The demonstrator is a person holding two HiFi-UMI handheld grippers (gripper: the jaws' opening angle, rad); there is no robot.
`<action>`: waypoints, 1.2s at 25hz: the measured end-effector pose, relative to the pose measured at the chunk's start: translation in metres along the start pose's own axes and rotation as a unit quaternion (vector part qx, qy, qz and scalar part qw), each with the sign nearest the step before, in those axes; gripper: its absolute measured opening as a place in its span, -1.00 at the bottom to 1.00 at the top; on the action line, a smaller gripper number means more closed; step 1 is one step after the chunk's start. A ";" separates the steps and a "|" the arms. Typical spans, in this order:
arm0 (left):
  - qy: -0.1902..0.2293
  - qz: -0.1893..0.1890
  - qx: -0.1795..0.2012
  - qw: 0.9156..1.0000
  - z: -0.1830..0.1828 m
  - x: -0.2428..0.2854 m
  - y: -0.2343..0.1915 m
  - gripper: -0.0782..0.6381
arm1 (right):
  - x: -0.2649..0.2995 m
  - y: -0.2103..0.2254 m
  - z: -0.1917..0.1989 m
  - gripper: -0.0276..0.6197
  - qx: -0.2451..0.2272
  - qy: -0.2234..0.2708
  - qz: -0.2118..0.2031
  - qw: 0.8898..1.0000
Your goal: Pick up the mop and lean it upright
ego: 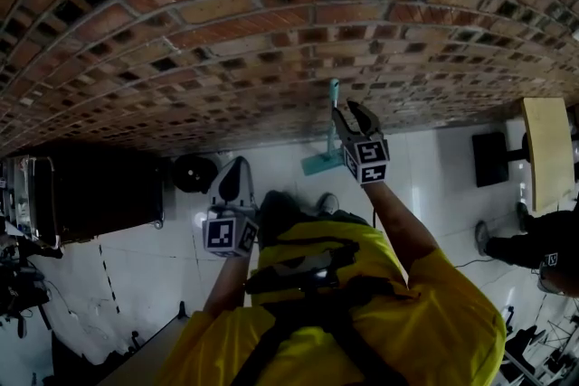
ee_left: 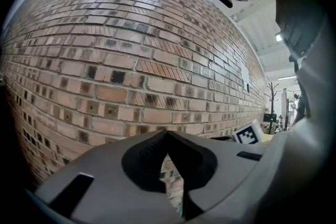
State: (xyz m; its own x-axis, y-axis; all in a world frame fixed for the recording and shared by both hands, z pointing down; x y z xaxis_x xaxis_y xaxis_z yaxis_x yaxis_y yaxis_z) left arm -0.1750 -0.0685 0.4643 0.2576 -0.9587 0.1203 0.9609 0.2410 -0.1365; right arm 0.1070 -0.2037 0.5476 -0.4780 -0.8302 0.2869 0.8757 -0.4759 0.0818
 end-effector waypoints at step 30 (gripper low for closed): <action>0.030 0.031 0.003 0.999 -0.031 0.001 0.039 -0.77 | -0.161 -0.003 -0.070 -0.90 0.080 0.104 -0.038 0.991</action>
State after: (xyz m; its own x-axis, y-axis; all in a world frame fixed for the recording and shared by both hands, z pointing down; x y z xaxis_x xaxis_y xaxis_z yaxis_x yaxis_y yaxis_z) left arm -0.1400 -0.0645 0.4281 0.3104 -0.9491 0.0533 0.9439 0.3011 -0.1355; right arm 0.1762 -0.0893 0.4343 -0.5319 -0.8437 0.0727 0.8284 -0.5007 0.2511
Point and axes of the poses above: the fingertips, and each gripper's own axes: x forward along the fingers, y to its right, z out of its underside, the point moved 8 cm from there along -x, backward along the fingers, and after that the axes turned 2 degrees about -z, right-handed, at the moved point
